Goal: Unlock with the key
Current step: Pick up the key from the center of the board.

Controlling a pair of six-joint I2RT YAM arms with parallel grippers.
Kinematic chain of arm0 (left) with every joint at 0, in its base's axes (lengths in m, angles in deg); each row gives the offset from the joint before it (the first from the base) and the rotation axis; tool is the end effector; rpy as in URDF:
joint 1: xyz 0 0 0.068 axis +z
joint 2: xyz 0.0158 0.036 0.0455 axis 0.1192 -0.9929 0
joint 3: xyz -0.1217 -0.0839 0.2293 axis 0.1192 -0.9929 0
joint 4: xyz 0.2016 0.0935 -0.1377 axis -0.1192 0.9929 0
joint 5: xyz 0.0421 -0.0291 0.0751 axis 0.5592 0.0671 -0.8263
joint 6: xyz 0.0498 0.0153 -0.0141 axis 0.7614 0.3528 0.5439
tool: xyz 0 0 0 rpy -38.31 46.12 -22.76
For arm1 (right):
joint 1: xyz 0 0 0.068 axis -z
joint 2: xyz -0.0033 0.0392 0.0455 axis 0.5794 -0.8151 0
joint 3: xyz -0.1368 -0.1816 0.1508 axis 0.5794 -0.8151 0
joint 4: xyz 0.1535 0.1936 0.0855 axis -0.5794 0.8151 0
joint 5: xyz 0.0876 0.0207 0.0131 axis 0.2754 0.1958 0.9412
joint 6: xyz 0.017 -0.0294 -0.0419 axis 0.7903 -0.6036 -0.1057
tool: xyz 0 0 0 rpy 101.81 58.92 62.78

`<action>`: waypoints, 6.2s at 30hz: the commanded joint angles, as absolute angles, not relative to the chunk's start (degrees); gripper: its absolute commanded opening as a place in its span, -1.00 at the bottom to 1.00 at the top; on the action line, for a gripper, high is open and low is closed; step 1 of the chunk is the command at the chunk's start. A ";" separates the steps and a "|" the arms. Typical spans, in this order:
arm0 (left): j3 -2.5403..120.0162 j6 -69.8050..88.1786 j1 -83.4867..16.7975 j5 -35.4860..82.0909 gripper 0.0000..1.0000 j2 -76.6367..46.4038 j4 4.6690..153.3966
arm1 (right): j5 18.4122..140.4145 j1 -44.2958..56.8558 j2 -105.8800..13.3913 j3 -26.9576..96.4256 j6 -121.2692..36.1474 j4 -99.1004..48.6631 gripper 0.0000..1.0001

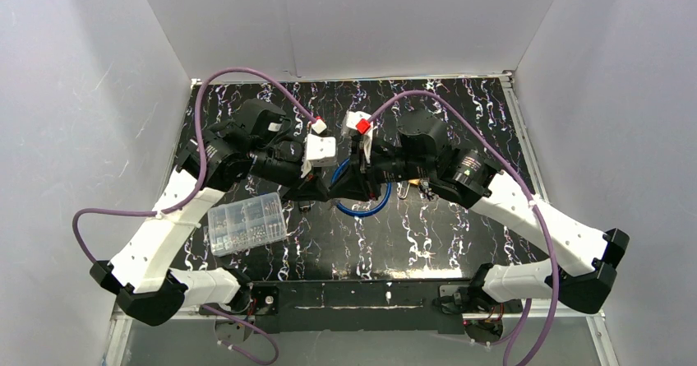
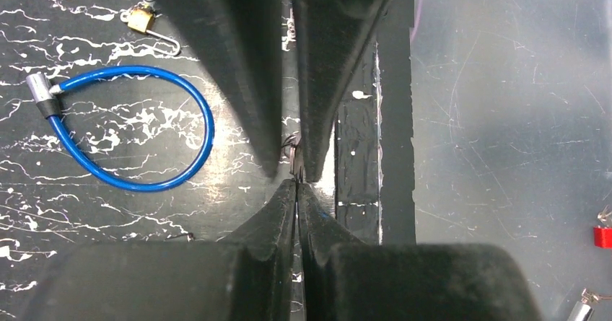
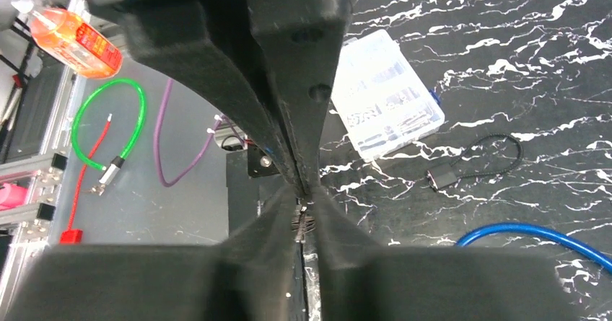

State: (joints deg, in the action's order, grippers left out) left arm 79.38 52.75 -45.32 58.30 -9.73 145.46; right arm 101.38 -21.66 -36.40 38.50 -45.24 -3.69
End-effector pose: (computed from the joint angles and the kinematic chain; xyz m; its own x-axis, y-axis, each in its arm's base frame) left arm 0.1469 -0.1480 0.4455 0.0124 0.4828 -0.8756 0.9999 -0.0056 0.0111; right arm 0.1325 0.2370 0.4323 -0.2021 -0.1969 -0.9594 -0.9784 0.0846 0.1888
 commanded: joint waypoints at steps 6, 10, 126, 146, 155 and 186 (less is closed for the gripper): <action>82.14 53.77 -45.53 59.45 -1.00 -8.27 145.48 | 98.72 -22.07 -36.11 39.35 -45.74 -3.28 -0.96; 82.21 53.71 -45.55 58.56 -1.00 -7.94 144.98 | 97.33 -22.07 -35.84 39.44 -45.15 -2.74 -0.97; 51.74 142.09 -68.25 5.87 -1.00 16.47 124.23 | 77.19 -18.26 -12.97 19.95 -39.63 -22.45 0.26; 44.21 160.94 -68.30 15.91 -1.00 19.11 98.96 | 88.69 -17.75 -17.05 15.15 -31.99 -33.67 0.48; 46.65 153.97 -68.26 16.44 -1.00 17.86 96.33 | 89.64 -17.77 -16.80 7.51 -31.61 -46.52 0.49; 53.26 135.11 -69.33 10.92 -1.00 15.66 101.38 | 79.83 -20.04 -27.32 9.38 -32.23 -67.44 0.11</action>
